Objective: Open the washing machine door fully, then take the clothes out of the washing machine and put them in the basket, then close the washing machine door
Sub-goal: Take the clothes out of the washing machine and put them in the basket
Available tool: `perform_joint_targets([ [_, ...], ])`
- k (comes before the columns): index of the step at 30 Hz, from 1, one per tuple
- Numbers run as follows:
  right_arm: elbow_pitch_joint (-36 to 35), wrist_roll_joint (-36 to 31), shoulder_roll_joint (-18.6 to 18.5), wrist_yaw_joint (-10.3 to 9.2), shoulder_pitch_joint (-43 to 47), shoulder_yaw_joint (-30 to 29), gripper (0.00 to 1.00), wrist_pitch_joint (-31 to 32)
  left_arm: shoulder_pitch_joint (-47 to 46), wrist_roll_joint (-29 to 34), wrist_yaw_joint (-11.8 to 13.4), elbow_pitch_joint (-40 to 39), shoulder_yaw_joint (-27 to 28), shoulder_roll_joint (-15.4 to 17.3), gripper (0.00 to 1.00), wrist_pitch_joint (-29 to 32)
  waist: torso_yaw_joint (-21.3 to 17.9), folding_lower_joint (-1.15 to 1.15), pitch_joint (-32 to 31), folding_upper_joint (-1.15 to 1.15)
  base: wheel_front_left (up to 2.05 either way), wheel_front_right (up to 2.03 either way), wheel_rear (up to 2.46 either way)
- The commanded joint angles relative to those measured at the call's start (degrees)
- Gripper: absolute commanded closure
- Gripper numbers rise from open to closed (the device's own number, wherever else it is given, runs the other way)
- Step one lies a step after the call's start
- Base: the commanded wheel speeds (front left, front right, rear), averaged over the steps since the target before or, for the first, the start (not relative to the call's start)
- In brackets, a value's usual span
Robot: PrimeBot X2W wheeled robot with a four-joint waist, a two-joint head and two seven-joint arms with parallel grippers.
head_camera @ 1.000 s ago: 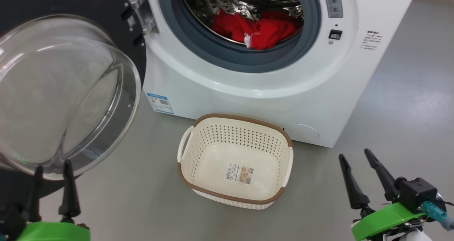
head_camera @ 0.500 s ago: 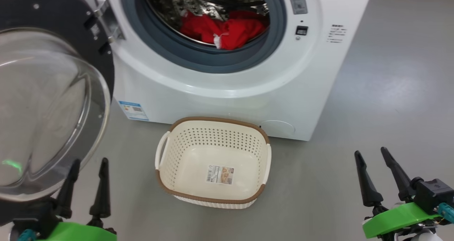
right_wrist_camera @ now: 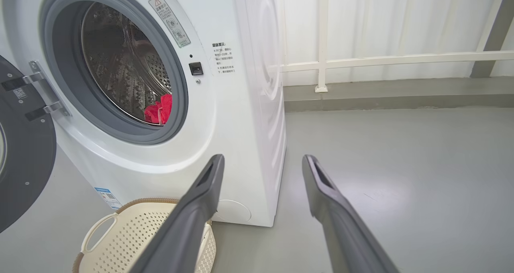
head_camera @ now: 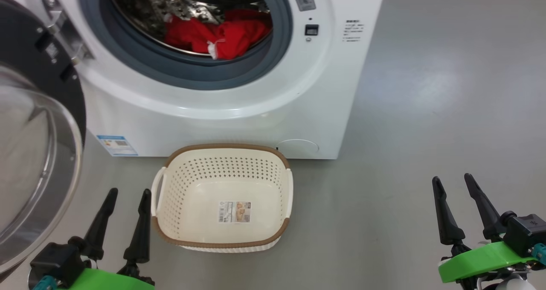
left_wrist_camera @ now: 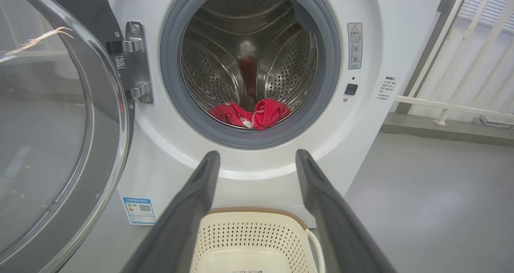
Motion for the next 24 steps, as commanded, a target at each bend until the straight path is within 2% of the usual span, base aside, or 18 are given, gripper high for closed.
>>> perform_joint_targets([
  [1,-1.71,0.46,-0.51,0.37,-0.5,0.97,0.0,-0.37,0.08,-0.94,0.06,-1.98,1.65,1.15,0.0,-0.27,-1.83,0.0,0.18,0.0,0.0,0.0,0.0],
  [10,-2.38,0.66,0.13,0.37,0.45,-0.56,0.0,-0.37,1.92,-2.04,0.06,-3.18,0.31,0.64,0.0,-0.27,-4.99,0.0,-0.25,0.0,0.0,0.0,0.0],
  [24,-2.7,0.72,0.71,0.37,1.01,-1.85,0.0,-0.37,2.59,-2.68,0.06,-3.87,-0.19,0.67,0.0,-0.27,-5.24,0.0,-0.44,0.0,0.0,0.0,0.0],
])
